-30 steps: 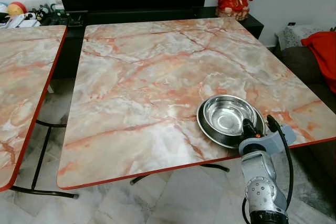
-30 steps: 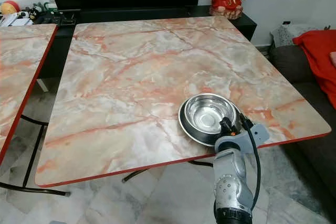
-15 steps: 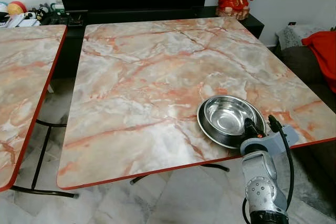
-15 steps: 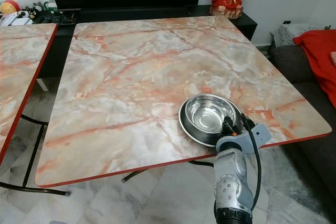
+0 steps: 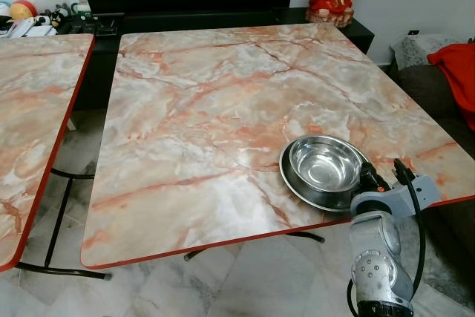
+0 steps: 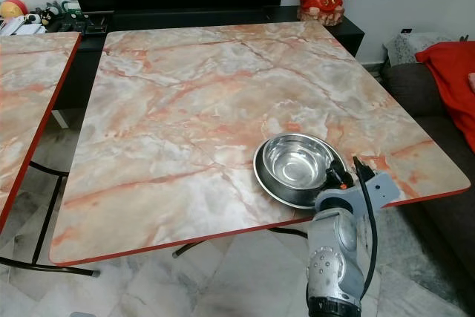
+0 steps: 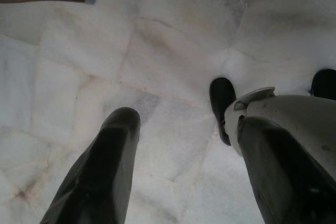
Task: Setting the table
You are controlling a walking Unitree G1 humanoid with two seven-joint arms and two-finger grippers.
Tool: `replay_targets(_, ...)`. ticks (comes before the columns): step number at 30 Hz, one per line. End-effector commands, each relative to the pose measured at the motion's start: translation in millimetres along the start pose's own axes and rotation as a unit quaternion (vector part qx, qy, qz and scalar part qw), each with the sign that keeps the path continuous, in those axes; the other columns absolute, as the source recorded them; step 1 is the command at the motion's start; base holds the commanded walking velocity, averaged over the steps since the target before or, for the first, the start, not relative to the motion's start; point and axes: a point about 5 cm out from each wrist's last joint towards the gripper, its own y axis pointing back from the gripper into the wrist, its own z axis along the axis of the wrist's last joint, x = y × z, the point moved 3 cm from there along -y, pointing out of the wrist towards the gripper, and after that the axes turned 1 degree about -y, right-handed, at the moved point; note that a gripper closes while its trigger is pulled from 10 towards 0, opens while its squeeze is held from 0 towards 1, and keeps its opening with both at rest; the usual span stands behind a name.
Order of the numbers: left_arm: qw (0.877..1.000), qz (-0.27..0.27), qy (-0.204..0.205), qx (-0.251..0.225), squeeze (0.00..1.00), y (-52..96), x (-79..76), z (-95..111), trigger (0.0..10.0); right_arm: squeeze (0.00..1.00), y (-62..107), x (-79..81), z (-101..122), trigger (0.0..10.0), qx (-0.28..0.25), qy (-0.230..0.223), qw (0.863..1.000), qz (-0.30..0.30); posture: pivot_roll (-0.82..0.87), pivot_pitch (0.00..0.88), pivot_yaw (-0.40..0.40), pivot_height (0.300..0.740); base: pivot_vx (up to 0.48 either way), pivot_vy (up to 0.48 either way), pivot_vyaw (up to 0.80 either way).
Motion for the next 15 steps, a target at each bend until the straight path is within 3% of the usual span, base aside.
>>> replay_targets(1, 1.000, -0.005, -0.008, 0.017, 0.00, 2.0, -3.3, -10, 10.0, 0.00, 4.1, 7.0, 13, 10.0, -0.036, 0.067, 0.997, 0.021, -0.02, 0.141, -0.032, 0.740, 0.000, 0.000, 0.00)
replay_targets(8, 1.000, 0.000, -0.007, 0.016, 0.00, 2.5, -1.6, -11, 10.0, 0.00, 11.9, -1.3, 30, 10.0, -0.072, 0.112, 0.991, 0.022, -0.02, 0.132, -0.028, 0.740, 0.000, 0.000, 0.00)
replay_targets(11, 1.000, 0.007, -0.003, 0.015, 0.00, 2.9, 2.5, -11, 10.0, 0.00, 14.0, -5.7, 44, 10.0, -0.096, 0.184, 0.977, 0.045, -0.03, 0.115, -0.024, 0.740, 0.000, 0.000, 0.00)
replay_targets(15, 1.000, 0.014, 0.001, 0.012, 0.00, 2.7, 9.4, -8, 10.0, 0.00, 14.6, -9.0, 45, 10.0, -0.091, 0.222, 0.968, 0.067, -0.04, 0.088, -0.022, 0.740, 0.000, 0.000, 0.00)
